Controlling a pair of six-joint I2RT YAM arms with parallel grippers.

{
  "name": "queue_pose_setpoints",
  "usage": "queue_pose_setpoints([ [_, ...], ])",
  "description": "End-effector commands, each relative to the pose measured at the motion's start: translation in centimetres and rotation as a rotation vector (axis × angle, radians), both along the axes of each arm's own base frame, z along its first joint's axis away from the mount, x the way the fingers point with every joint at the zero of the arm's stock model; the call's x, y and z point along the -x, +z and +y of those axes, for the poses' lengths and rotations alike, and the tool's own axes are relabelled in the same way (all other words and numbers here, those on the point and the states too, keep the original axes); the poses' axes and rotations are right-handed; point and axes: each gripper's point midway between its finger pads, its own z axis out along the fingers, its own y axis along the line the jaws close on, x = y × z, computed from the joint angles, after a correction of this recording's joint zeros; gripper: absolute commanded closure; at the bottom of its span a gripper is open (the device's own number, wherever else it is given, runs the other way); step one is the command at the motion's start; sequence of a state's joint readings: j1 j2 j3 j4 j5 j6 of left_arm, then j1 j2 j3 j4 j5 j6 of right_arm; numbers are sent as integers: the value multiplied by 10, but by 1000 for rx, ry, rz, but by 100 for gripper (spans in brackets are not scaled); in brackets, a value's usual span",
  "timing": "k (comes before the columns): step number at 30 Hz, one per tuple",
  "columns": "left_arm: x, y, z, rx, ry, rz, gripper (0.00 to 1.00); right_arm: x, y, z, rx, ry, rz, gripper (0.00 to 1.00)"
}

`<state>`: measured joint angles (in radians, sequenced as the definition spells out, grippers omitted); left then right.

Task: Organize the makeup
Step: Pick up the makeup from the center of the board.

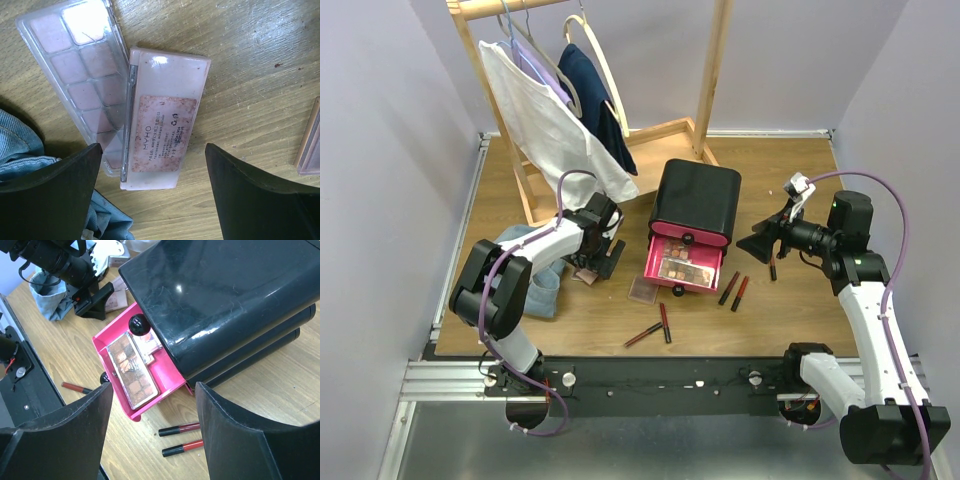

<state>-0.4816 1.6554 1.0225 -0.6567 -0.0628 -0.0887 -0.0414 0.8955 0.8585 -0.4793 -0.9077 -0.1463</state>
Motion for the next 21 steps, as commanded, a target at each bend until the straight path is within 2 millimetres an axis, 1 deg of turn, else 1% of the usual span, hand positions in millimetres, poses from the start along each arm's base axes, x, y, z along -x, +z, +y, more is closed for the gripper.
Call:
queue_pose_setpoints([
  [1,-4,-1,-7,38,-15,10,9,3,-1,2,-22,14,1,26],
  [21,-5,-5,-6,45,-12,24,10,2,-3,1,-25,15,6,26],
])
